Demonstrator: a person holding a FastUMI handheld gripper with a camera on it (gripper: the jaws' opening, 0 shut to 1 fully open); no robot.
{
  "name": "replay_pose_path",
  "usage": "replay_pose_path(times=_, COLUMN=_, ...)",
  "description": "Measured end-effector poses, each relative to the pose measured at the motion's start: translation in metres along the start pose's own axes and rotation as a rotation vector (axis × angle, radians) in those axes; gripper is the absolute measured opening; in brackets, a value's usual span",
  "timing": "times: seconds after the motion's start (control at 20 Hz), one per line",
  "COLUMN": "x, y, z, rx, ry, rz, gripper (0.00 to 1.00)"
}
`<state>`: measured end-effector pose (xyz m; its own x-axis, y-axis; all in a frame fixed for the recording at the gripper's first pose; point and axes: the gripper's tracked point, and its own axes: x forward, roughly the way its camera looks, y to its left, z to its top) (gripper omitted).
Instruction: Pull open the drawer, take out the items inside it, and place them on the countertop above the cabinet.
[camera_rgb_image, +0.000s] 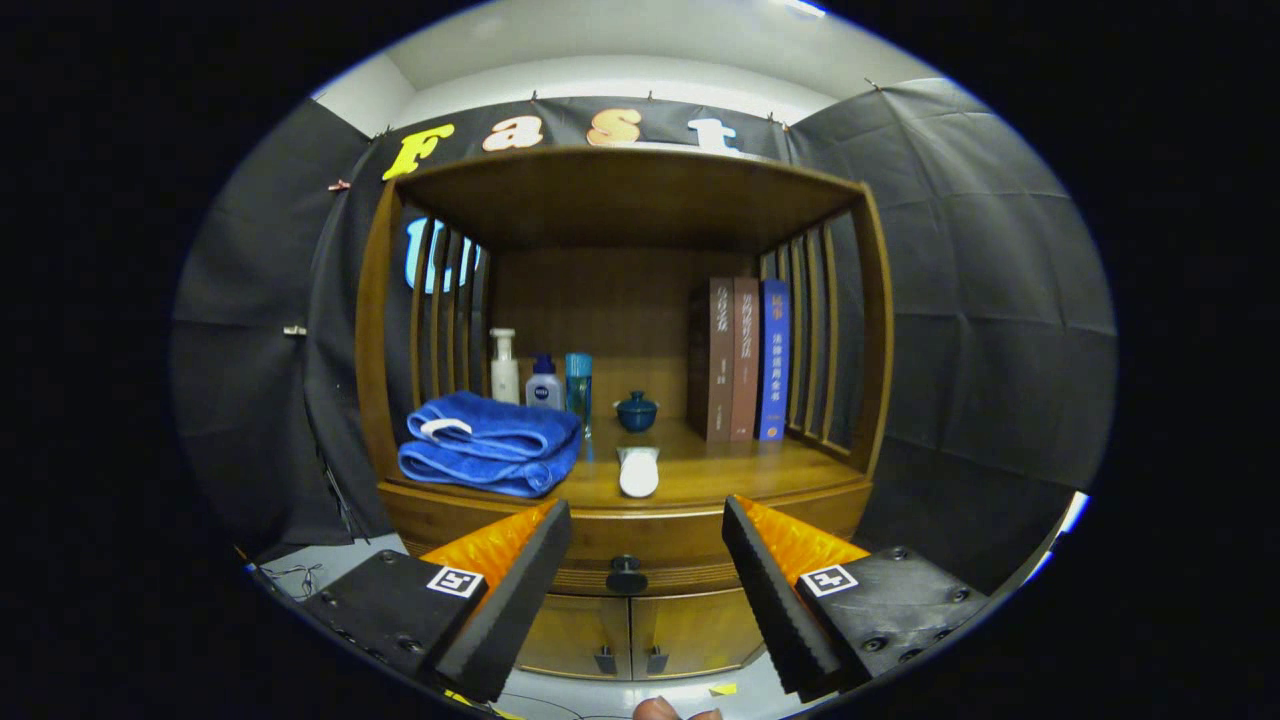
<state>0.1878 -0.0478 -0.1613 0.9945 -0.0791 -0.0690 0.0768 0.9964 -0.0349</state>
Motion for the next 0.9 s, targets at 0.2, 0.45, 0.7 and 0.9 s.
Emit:
replay_pose_path(times=0.2, x=-0.052, y=-0.007, z=0.061, rx=0.032, ry=-0.053, rz=0.003, gripper=0.99)
replay_pose_path(times=0.45, x=-0.112, y=-0.001, z=0.1, rx=0.069, ry=-0.041, rz=0.078, gripper=0.99)
replay_pose_path(times=0.7, x=-0.166, y=0.011, z=0.122, rx=0.051, ry=0.001, rz=0.135, gripper=1.0)
replay_pose_path(times=0.9, x=-0.19, y=0.013, z=0.129, rx=0.062, ry=-0.003, rz=0.117, gripper=1.0)
